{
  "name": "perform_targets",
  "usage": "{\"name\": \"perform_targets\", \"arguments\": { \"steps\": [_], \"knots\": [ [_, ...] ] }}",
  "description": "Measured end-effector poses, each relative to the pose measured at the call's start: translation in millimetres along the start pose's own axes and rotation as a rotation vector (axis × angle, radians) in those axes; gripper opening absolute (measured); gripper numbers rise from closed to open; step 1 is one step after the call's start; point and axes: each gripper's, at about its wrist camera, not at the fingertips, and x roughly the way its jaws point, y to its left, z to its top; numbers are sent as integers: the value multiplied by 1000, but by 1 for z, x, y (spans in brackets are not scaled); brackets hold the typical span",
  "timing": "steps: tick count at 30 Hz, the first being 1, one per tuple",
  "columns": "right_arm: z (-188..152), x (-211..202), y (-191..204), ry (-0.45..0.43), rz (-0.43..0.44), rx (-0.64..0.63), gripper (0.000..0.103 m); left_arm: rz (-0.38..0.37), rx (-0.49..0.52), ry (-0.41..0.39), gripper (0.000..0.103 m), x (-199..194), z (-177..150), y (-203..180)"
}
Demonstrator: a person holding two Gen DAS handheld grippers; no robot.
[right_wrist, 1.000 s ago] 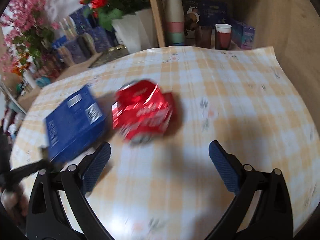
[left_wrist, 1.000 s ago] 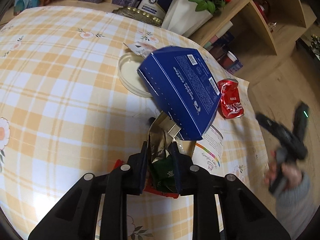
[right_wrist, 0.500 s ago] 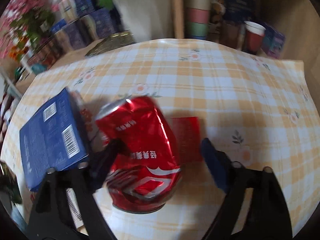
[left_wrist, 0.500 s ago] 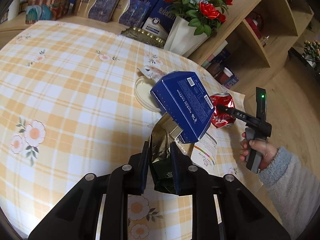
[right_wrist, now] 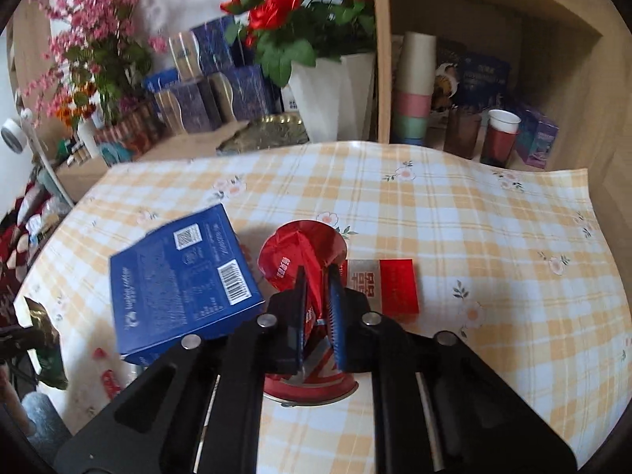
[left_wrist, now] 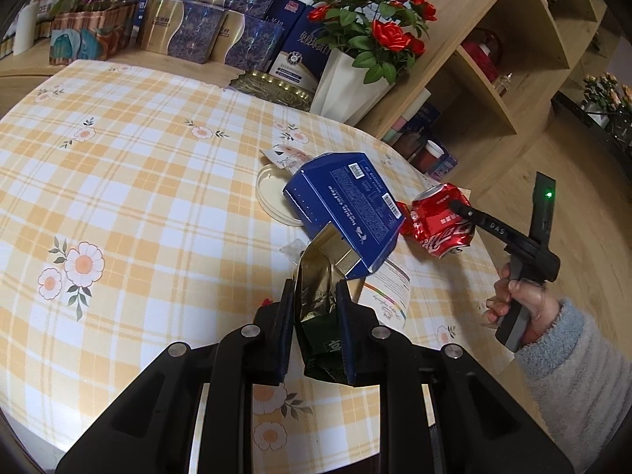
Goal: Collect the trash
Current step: 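Carry the can over the trash bin and open the right tool while the left tool carries the wrapper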
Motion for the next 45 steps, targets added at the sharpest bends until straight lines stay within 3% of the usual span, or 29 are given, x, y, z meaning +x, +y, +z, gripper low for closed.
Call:
{"name": "perform_targets", "arguments": {
  "steps": [15, 29, 36, 45],
  "knots": [
    [-29, -103, 24, -93, -2, 28, 14, -42, 114, -17, 20, -51, -22, -27],
    [-97, -181, 52, -110, 99, 26, 13, -71, 163, -31, 20, -97, -65, -44],
    [-132, -199, 75, -71, 155, -14, 13, -72, 167, -30, 20, -117, -86, -42],
    [-190, -181, 123, 85, 252, -135, 13, -58, 129, -21, 20, -139, -114, -26]
  ]
}}
